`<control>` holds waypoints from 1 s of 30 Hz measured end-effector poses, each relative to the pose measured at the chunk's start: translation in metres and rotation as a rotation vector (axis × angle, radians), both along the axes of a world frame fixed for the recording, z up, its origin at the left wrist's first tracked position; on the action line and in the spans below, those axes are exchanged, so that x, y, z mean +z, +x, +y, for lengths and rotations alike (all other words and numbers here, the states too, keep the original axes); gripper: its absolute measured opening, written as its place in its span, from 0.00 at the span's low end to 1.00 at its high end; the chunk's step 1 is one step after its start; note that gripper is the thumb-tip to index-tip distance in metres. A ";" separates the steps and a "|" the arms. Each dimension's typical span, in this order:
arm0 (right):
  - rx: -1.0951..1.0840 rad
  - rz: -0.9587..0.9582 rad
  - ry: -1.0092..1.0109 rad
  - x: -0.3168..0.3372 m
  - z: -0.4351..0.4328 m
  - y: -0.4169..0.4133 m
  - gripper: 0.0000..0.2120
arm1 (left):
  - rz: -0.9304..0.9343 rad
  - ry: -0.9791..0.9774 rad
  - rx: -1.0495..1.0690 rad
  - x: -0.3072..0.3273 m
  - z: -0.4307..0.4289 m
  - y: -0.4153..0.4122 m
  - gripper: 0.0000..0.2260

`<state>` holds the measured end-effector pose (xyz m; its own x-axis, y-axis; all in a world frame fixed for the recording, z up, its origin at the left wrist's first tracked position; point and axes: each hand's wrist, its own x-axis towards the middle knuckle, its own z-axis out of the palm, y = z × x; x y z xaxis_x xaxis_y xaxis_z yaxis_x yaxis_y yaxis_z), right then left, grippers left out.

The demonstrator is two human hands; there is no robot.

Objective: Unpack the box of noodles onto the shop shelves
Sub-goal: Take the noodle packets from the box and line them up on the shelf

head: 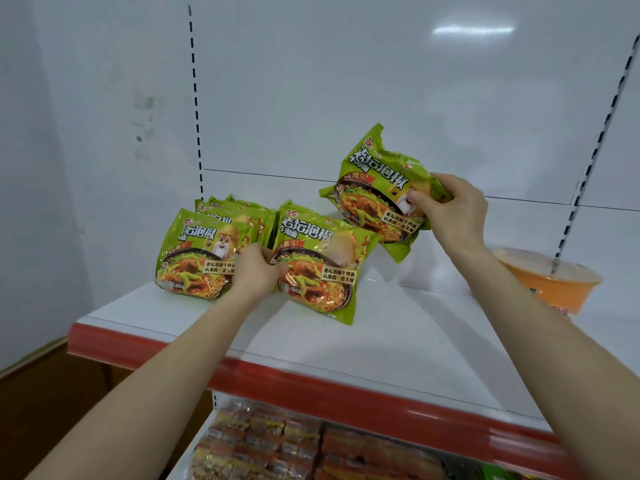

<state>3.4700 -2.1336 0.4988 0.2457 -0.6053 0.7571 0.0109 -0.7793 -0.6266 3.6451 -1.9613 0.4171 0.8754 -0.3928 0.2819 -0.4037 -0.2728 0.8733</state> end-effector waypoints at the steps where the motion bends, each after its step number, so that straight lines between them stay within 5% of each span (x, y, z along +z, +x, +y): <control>1: -0.004 0.000 -0.013 0.001 -0.001 -0.001 0.12 | -0.036 0.016 0.040 -0.001 -0.006 0.000 0.14; 9: 0.062 -0.016 0.005 0.010 -0.014 -0.006 0.11 | -0.039 0.042 0.169 -0.008 -0.040 0.010 0.11; 15: 0.282 0.266 0.068 -0.001 -0.012 0.005 0.10 | -0.144 0.131 0.167 -0.009 -0.040 0.013 0.13; 24: 0.297 0.486 0.044 -0.021 -0.007 0.045 0.10 | -0.458 0.315 0.120 -0.013 -0.005 0.012 0.06; 30: 0.312 0.494 0.016 -0.029 0.010 0.082 0.09 | -0.610 0.357 -0.017 -0.040 0.055 -0.022 0.19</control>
